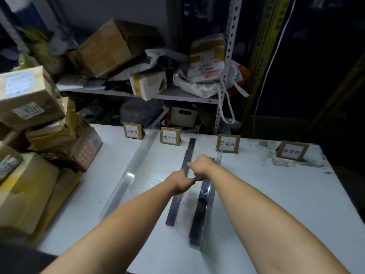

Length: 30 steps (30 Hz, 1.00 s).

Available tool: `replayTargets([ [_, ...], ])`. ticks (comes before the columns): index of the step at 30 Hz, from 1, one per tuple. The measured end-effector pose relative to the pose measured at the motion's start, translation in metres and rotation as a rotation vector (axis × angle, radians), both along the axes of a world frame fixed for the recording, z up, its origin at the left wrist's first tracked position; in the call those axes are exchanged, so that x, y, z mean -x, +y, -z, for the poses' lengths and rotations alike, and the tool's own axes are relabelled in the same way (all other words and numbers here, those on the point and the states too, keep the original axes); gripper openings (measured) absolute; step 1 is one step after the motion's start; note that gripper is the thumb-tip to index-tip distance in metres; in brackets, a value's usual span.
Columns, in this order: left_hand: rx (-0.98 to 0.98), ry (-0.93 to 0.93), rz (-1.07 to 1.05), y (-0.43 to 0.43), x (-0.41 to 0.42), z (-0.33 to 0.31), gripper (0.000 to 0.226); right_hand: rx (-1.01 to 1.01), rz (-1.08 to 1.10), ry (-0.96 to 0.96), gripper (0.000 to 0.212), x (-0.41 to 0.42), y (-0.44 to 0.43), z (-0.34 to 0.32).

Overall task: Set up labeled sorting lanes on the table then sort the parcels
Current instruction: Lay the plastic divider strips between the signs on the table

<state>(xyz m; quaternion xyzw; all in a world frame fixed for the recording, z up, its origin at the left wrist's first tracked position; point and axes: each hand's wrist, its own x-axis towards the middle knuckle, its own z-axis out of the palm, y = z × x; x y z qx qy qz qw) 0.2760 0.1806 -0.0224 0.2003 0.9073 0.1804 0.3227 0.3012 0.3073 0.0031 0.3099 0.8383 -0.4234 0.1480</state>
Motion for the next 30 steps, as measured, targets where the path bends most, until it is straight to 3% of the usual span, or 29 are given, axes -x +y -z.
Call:
replayTargets([
  [5, -0.007, 0.176, -0.044, 0.0, -0.005, -0.016, 0.066, -0.008, 0.04, 0.086, 0.028, -0.007, 0.011, -0.012],
  [9, -0.056, 0.443, -0.044, 0.009, -0.014, -0.031, 0.051, -0.163, 0.052, 0.141, 0.019, -0.023, 0.029, -0.022],
  [11, -0.093, 0.485, -0.003, 0.02, -0.023, -0.038, 0.045, -0.248, 0.033, 0.126, 0.014, -0.034, 0.038, -0.024],
  [16, -0.165, 0.279, 0.037, 0.045, -0.048, -0.034, 0.045, -0.294, 0.01, 0.088, 0.015, -0.052, 0.054, -0.014],
  [19, -0.077, 0.187, 0.045, 0.056, -0.062, -0.025, 0.05, -0.28, -0.004, 0.075, 0.017, -0.063, 0.06, -0.006],
  [21, -0.018, 0.146, 0.049, 0.061, -0.072, -0.018, 0.039, -0.251, -0.013, 0.059, 0.014, -0.072, 0.063, 0.001],
  [26, 0.031, 0.147, 0.016, 0.067, -0.09, -0.007, 0.032, -0.19, -0.031, 0.057, 0.03, -0.088, 0.066, 0.019],
  [30, -0.006, 0.198, -0.003, 0.068, -0.099, -0.008, 0.023, -0.079, 0.04, 0.074, 0.02, -0.091, 0.064, 0.018],
])
